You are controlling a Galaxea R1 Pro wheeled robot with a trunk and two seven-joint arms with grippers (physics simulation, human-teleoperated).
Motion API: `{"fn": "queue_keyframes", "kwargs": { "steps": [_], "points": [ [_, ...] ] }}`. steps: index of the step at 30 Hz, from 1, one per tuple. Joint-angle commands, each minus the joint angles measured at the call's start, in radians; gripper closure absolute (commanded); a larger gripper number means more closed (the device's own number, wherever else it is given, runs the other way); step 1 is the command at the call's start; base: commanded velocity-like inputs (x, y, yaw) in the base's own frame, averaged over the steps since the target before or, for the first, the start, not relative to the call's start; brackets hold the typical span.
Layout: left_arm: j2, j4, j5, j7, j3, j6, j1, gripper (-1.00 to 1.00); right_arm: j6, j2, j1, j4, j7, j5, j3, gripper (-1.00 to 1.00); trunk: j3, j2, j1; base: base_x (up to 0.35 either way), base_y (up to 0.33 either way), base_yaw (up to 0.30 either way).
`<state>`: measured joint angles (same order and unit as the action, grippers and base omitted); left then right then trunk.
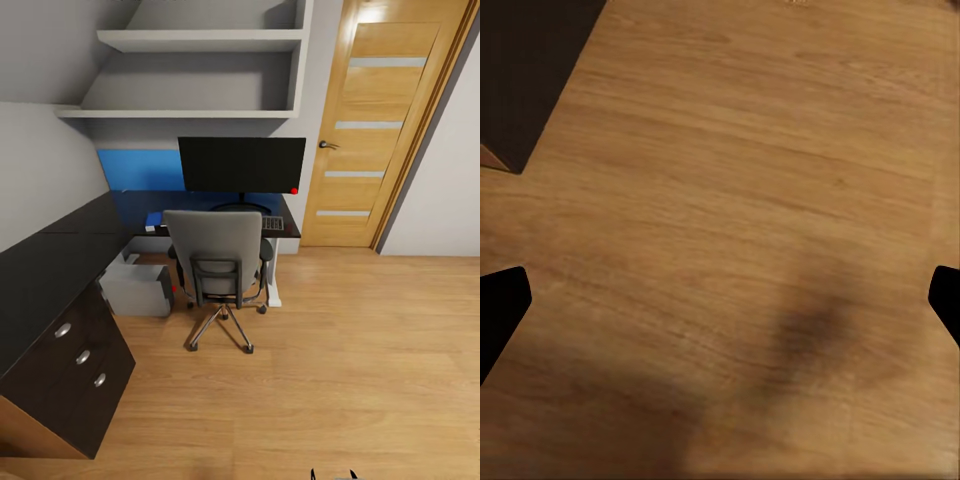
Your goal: In the bedroom, organize the workspace by keeping the computer under the desk, ensuring the monitor is on the desk, placing the keyboard on the desk next to the monitor, placing the mouse on the desk next to the keyboard, moving the folder from the swivel chair onto the desk next to the mouse, stacking the notebook on top of the folder with the pen on top of the notebook, and positioning the swivel chair next to the desk.
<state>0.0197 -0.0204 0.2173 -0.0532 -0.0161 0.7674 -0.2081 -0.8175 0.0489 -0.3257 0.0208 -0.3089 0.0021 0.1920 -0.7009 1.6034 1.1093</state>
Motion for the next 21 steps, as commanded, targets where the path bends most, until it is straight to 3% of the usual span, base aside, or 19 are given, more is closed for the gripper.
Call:
{"fn": "queue_keyframes", "kwargs": {
  "steps": [1,7,10,13,21],
  "points": [
    [0.0,0.0,-0.001,-0.006,-0.002,0.003,-0.001,-1.0,-0.002,-0.001,-0.001,0.002,-0.008,0.001,0.008,-1.0,0.002,-0.007,-0.004,0.0,0.0,0.0],
    [0.0,0.0,0.0,-0.007,-0.002,0.003,-0.001,-1.0,-0.009,-0.003,-0.001,0.002,-0.007,0.003,0.009,-1.0,0.021,-0.049,-0.027,0.0,0.0,0.0],
    [0.0,0.0,0.0,-0.007,-0.002,0.003,-0.001,-1.0,-0.063,-0.004,0.018,0.002,-0.007,0.004,0.009,-1.0,0.03,-0.07,-0.039,0.0,0.0,0.0],
    [0.004,0.0,-0.001,-0.006,-0.002,0.004,-0.001,-1.0,-0.196,-0.005,0.062,0.002,-0.007,0.005,0.009,-1.0,0.04,-0.091,-0.05,0.0,0.0,0.0],
    [0.014,0.0,-0.001,-0.006,-0.002,0.01,-0.001,-1.0,-0.23,-0.005,0.085,0.001,-0.006,0.008,0.011,-1.0,0.065,-0.147,-0.081,0.0,0.0,0.0]
  ]
}}
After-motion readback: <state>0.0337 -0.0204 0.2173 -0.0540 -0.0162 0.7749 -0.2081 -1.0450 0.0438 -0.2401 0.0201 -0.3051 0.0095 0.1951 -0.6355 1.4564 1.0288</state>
